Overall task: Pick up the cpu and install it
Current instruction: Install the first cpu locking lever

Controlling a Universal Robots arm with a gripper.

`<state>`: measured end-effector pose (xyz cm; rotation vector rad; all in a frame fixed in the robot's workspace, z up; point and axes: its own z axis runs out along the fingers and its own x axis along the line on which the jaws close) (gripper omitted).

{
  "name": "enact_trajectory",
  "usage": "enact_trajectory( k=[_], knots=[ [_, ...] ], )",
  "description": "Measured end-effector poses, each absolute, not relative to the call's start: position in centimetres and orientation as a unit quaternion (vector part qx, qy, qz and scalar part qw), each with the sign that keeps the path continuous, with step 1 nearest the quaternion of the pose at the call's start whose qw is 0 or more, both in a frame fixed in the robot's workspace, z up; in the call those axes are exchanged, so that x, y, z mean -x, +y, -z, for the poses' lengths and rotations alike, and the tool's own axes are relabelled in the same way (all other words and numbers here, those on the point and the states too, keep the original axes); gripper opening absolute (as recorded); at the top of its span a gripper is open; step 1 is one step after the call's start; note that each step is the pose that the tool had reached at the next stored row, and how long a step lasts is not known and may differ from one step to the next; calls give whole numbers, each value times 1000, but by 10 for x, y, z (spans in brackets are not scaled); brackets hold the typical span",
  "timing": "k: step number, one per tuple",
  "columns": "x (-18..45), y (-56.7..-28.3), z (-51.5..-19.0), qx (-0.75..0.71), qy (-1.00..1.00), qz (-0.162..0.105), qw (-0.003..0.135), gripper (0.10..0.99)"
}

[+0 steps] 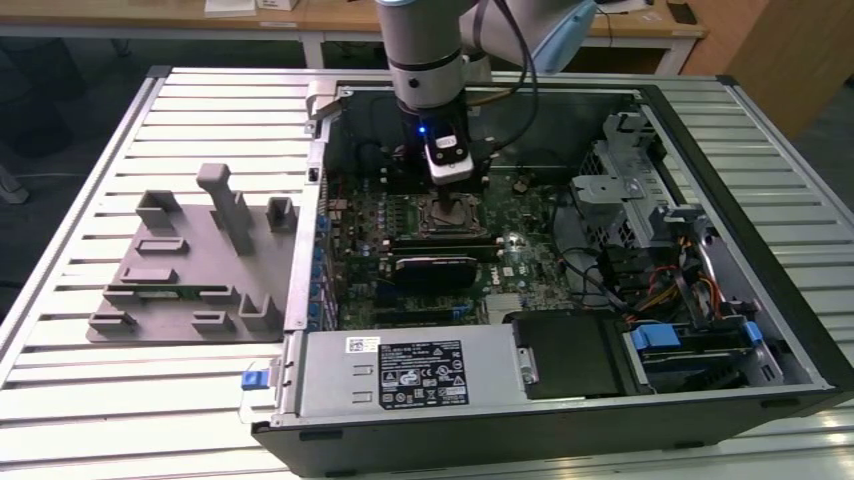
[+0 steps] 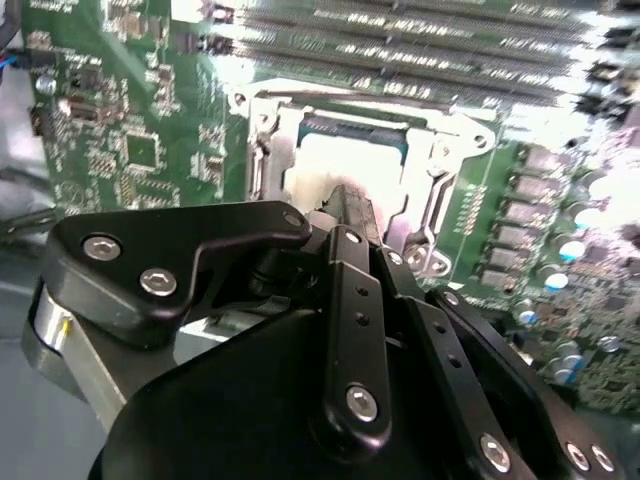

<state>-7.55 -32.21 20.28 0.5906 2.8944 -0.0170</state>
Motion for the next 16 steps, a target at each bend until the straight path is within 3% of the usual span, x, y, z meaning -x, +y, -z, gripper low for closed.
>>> enact_trajectory(
  k=[16],
  knots=[
    [70, -322, -210, -199, 976, 10, 83, 106]
  ],
)
